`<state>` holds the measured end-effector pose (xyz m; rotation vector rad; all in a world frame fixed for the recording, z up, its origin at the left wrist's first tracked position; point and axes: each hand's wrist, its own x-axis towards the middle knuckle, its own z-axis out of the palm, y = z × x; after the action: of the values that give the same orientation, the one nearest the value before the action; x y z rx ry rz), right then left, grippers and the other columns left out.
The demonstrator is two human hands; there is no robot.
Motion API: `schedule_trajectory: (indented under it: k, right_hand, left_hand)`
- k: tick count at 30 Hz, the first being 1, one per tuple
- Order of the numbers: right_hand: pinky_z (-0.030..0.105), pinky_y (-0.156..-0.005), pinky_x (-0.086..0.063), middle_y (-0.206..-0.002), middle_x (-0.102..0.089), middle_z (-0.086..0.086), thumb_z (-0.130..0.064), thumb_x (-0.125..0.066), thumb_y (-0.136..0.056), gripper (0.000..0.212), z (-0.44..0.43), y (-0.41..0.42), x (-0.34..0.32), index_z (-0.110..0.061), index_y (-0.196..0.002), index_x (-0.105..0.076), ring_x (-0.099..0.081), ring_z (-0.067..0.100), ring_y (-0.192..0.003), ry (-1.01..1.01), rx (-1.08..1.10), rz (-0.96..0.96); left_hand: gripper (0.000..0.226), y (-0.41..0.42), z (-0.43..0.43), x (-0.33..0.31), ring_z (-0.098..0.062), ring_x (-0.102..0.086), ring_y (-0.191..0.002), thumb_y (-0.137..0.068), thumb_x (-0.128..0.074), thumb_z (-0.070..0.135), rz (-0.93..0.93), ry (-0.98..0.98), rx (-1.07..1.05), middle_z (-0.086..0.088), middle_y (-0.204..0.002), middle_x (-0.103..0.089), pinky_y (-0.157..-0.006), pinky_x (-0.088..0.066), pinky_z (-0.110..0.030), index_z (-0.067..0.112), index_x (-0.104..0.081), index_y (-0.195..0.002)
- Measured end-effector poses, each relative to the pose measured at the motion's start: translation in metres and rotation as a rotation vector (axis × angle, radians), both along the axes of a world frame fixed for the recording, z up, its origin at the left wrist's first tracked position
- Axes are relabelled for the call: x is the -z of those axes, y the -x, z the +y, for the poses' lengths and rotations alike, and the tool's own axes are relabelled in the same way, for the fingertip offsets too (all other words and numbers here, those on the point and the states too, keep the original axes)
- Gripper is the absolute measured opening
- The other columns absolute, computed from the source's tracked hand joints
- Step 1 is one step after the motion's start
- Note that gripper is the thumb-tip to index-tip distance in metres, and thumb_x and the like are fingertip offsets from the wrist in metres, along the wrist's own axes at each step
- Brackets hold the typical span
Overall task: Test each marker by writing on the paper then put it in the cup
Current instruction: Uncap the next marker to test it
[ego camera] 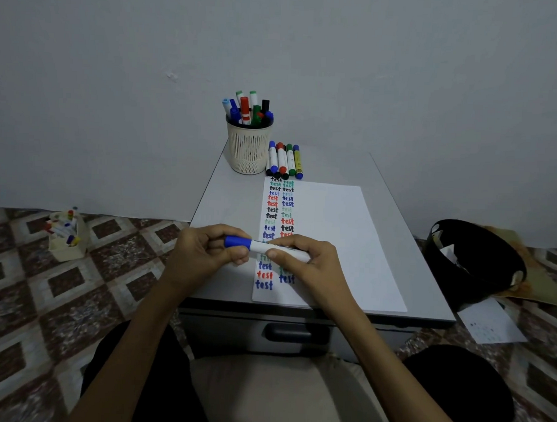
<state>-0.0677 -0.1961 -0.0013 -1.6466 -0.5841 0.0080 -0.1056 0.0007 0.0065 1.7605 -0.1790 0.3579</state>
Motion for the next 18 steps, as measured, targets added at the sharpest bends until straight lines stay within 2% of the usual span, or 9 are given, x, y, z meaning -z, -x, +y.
schedule_trajectory:
  k: [2, 6, 8, 11, 13, 15, 18]
  right_hand:
    - [0.036, -0.073, -0.054, -0.087, -0.068, 0.002, -0.019, -0.074, -0.082, 0.018, 0.003, -0.002, 0.003, -0.016, -0.099, -0.076, -0.063, 0.018, -0.082, 0.057, 0.082, -0.124]
    - [0.030, -0.068, -0.041, -0.087, -0.064, -0.005, -0.036, -0.067, -0.080, 0.028, 0.007, -0.009, 0.007, -0.019, -0.101, -0.076, -0.054, 0.015, -0.082, 0.425, 0.307, -0.535]
    - [0.028, -0.069, -0.033, -0.089, -0.065, -0.006, -0.039, -0.063, -0.082, 0.029, 0.010, -0.011, 0.001, -0.022, -0.104, -0.074, -0.053, 0.014, -0.082, 0.557, 0.297, -0.694]
    - [0.027, -0.068, -0.029, -0.085, -0.067, -0.006, -0.032, -0.066, -0.082, 0.023, 0.018, -0.019, -0.008, -0.022, -0.102, -0.072, -0.054, 0.016, -0.078, 0.692, 0.197, -0.886]
    - [0.026, -0.065, -0.031, -0.083, -0.067, -0.003, -0.025, -0.071, -0.080, 0.020, 0.023, -0.032, -0.018, -0.017, -0.099, -0.072, -0.056, 0.017, -0.077, 0.736, 0.136, -0.926]
    - [0.025, -0.062, -0.037, -0.086, -0.067, 0.001, -0.020, -0.071, -0.082, 0.019, 0.027, -0.051, -0.029, -0.014, -0.100, -0.071, -0.057, 0.018, -0.081, 0.749, 0.105, -0.875]
    - [0.032, -0.068, -0.052, -0.092, -0.065, -0.002, -0.023, -0.066, -0.087, 0.022, 0.036, -0.084, -0.055, -0.015, -0.107, -0.066, -0.056, 0.011, -0.081, 0.654, 0.158, -0.734]
  left_hand:
    - [0.024, 0.000, -0.001, 0.001, -0.024, -0.069, -0.070, -0.073, -0.068, -0.006, -0.001, 0.030, -0.018, -0.009, -0.080, -0.072, -0.071, -0.056, -0.025, 0.008, -0.068, -0.093]
    - [0.024, -0.002, -0.003, 0.003, -0.014, -0.070, -0.073, -0.072, -0.071, -0.006, 0.011, -0.007, -0.072, 0.001, -0.085, -0.073, -0.070, -0.054, -0.018, 0.008, -0.069, -0.091]
    - [0.022, -0.002, -0.003, 0.002, -0.009, -0.069, -0.074, -0.073, -0.072, -0.002, 0.012, -0.068, -0.085, 0.004, -0.084, -0.072, -0.068, -0.052, -0.013, 0.010, -0.069, -0.091]
    - [0.019, -0.005, -0.001, 0.003, -0.002, -0.065, -0.078, -0.076, -0.073, 0.012, -0.024, -0.271, -0.136, 0.006, -0.085, -0.071, -0.070, -0.048, -0.009, 0.016, -0.068, -0.093]
    - [0.027, -0.008, 0.001, 0.007, 0.003, -0.061, -0.087, -0.078, -0.072, 0.021, -0.038, -0.335, -0.176, 0.006, -0.097, -0.068, -0.076, -0.043, -0.005, 0.021, -0.064, -0.103]
    - [0.052, -0.013, 0.002, 0.011, 0.006, -0.052, -0.105, -0.079, -0.062, 0.037, -0.011, -0.392, -0.171, 0.008, -0.121, -0.057, -0.089, -0.037, -0.007, 0.020, -0.051, -0.126]
    - [0.078, -0.019, -0.001, 0.019, -0.007, -0.031, -0.131, -0.079, -0.035, 0.063, 0.052, -0.602, -0.210, 0.003, -0.143, -0.037, -0.110, -0.023, -0.029, 0.018, -0.028, -0.142]
